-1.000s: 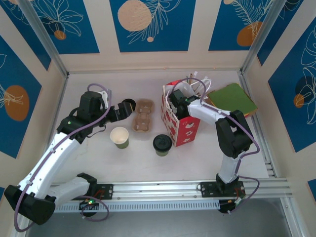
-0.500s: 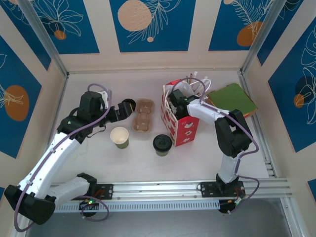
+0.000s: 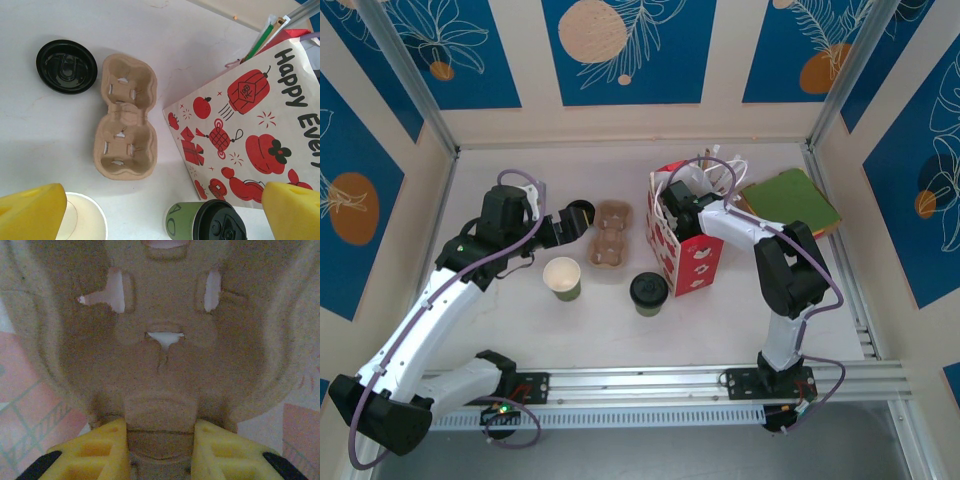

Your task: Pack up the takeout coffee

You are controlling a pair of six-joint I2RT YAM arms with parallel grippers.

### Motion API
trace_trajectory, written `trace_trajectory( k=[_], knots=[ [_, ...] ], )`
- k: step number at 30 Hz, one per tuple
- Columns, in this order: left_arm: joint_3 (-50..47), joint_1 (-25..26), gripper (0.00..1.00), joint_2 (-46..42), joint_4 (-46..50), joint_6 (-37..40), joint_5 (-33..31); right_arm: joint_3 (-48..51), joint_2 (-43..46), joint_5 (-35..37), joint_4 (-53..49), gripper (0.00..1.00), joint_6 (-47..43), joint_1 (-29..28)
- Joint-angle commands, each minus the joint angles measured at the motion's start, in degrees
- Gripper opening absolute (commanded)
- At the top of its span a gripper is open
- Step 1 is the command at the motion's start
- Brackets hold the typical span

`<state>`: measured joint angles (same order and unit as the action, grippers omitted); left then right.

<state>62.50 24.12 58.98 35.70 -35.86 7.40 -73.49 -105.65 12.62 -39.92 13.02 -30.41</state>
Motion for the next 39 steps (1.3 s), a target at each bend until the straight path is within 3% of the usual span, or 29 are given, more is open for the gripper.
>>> trace_trajectory(
  k=[1,39],
  knots=[
    [0.11,-0.39,1.00,-0.80,1.18,0.68,0.27,3.00,-3.40,-1.64,-1.83,0.29,1.48,-0.53],
    [0.06,-0.31,1.00,-1.31,1.98,1.03,-0.16,5.21,-4.05,0.11,-1.06,0.29,2.81,-0.46]
  ],
)
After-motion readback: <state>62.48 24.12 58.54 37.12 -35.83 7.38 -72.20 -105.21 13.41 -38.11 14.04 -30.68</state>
